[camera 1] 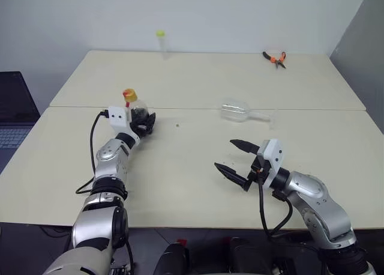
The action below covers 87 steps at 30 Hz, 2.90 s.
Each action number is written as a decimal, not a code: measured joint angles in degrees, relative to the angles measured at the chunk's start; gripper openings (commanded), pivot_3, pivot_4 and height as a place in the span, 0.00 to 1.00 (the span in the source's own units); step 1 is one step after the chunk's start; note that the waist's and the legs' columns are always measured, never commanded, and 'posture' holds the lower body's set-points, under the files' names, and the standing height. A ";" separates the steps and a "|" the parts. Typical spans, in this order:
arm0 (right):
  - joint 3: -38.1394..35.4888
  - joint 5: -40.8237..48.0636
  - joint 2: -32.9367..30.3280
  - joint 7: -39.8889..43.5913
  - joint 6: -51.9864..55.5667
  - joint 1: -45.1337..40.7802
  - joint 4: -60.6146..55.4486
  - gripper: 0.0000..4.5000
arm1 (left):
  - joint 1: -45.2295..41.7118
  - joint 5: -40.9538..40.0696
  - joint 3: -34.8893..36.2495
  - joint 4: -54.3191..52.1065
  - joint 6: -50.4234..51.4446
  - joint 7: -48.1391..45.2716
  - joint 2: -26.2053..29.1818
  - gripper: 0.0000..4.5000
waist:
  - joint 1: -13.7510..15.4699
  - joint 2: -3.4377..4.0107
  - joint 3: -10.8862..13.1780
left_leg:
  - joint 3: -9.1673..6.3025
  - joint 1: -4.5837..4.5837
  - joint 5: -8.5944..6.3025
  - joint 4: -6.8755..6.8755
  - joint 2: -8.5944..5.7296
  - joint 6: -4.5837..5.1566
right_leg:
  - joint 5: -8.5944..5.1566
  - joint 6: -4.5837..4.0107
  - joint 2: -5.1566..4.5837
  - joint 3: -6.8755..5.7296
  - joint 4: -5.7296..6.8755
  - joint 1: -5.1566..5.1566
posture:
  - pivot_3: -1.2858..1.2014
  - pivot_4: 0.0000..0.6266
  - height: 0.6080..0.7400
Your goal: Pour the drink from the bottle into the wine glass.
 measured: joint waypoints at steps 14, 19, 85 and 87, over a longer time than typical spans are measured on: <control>-1.15 0.29 -0.85 -1.04 0.15 0.48 -6.31 1.00 | 14.96 0.02 -9.10 -34.42 9.01 -6.43 -0.87 0.49 | 0.03 0.00 0.00 | -0.10 -0.03 0.03 0.01 0.02 -0.05 | 0.00 0.00 -0.24 0.11 0.00 -0.04 | 0.52 0.24 1.00; -6.01 11.00 -2.53 -3.81 11.63 -3.87 -13.42 1.00 | 19.12 -0.10 -15.40 -45.99 17.37 -7.44 -2.26 0.48 | 0.07 0.00 0.01 | -0.14 -0.02 -0.02 0.06 0.04 0.03 | 0.00 0.00 -0.21 0.08 0.03 0.00 | 0.52 0.24 1.00; 1.02 15.63 -20.43 28.74 12.35 -27.33 8.32 0.49 | 18.66 -1.99 -33.36 -57.26 32.73 -30.77 -1.50 0.28 | 0.26 0.05 0.09 | -0.19 -0.27 -0.12 0.46 0.10 0.20 | 0.00 -0.01 -0.13 0.01 -0.01 0.04 | 0.52 0.24 1.00; -2.40 17.72 -21.08 25.07 16.54 -23.69 5.68 0.64 | 18.73 -2.93 -32.29 -57.69 31.98 -30.41 -1.73 0.28 | 0.42 0.04 0.10 | -0.26 -0.35 -0.12 0.51 0.05 0.19 | 0.00 -0.01 -0.21 -0.03 0.00 0.00 | 0.52 0.24 1.00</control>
